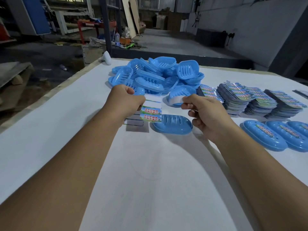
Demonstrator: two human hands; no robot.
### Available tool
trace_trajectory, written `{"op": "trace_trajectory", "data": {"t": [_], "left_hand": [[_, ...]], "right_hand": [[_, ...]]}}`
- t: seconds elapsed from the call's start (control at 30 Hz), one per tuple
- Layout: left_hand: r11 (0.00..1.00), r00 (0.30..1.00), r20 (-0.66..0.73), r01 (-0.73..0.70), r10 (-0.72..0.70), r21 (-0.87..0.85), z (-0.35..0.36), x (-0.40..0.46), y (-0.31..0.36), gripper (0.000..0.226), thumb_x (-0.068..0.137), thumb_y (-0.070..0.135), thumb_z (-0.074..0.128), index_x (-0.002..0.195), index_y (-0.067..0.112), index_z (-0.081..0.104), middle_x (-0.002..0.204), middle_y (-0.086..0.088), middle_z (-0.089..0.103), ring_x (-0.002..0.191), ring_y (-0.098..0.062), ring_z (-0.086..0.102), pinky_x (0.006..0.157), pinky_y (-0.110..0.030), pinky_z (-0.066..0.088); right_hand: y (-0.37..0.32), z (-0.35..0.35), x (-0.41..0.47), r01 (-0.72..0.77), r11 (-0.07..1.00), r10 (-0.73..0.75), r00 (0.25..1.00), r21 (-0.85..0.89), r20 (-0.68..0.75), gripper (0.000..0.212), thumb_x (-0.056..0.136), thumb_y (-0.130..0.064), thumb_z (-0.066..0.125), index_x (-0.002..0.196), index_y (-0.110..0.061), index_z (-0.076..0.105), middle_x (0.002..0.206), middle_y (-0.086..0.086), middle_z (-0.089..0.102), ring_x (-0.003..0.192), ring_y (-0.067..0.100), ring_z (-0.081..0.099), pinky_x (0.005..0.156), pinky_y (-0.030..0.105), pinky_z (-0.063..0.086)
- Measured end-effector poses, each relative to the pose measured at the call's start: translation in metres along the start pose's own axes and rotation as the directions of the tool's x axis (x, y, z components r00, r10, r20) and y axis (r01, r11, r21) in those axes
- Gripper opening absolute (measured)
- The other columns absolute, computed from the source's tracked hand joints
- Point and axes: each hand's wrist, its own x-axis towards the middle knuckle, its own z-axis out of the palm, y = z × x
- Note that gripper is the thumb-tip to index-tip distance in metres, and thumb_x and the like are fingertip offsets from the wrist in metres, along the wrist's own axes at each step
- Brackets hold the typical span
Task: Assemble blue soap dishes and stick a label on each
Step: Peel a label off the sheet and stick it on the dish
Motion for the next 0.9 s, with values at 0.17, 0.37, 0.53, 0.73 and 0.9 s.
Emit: {"op": "trace_trajectory", "data": {"t": [0.17,0.37,0.53,0.73,0.9], "left_hand": [[0.982,0.996,-0.078,-0.024,0.039,0.185,-0.015,0.007,-0.004,0.027,0.077,0.02,0.078,0.086,0.025,0.053,0.097,-0.006,0.07,0.091,-0.022,0.071,0.084,-0.041,0.06],[0.81,0.991,-0.052,-0.069,0.122,0.582,-0.023,0.007,-0.012,0.02,0.081,0.022,0.078,0.092,0.014,0.064,0.081,-0.001,0.062,0.083,-0.021,0.062,0.064,-0.035,0.05],[0.723,0.97,-0.03,-0.158,0.24,0.673,-0.016,-0.003,-0.008,0.011,0.087,0.024,0.071,0.091,0.013,0.072,0.082,-0.005,0.068,0.077,-0.023,0.064,0.062,-0.035,0.05],[0.965,0.945,0.231,-0.252,0.232,0.065,0.016,-0.034,0.014,0.016,0.083,0.034,0.077,0.078,0.019,0.079,0.058,0.003,0.067,0.047,-0.001,0.052,0.044,-0.015,0.045],[0.976,0.916,0.337,-0.211,0.218,-0.059,0.027,-0.04,0.012,0.013,0.087,0.037,0.078,0.083,0.025,0.081,0.073,0.018,0.075,0.071,0.008,0.067,0.068,-0.016,0.044]], "right_hand": [[-0.004,-0.009,0.003,-0.014,0.999,0.017,0.997,0.037,-0.073,0.008,0.081,-0.023,0.075,0.076,-0.019,0.07,0.07,-0.006,0.069,0.053,0.007,0.046,0.037,0.017,0.026],[0.0,-0.004,0.001,-0.001,0.999,-0.002,0.998,-0.05,-0.061,0.013,0.078,-0.028,0.077,0.071,-0.02,0.071,0.071,-0.007,0.069,0.055,0.008,0.046,0.037,0.019,0.025],[0.004,-0.002,0.001,0.159,0.965,-0.182,0.979,-0.209,-0.095,0.017,0.075,-0.031,0.075,0.064,-0.018,0.071,0.064,-0.006,0.068,0.051,0.007,0.047,0.043,0.019,0.035],[0.01,0.007,-0.001,0.433,0.757,-0.515,0.857,-0.489,-0.039,0.022,0.076,-0.027,0.07,0.058,-0.017,0.063,0.047,-0.013,0.054,0.045,0.002,0.043,0.053,0.023,0.037],[0.012,0.008,-0.002,0.491,0.729,-0.542,0.84,-0.478,0.037,0.021,0.08,-0.023,0.072,0.062,-0.017,0.065,0.048,-0.014,0.054,0.046,0.003,0.043,0.049,0.019,0.036]]}}
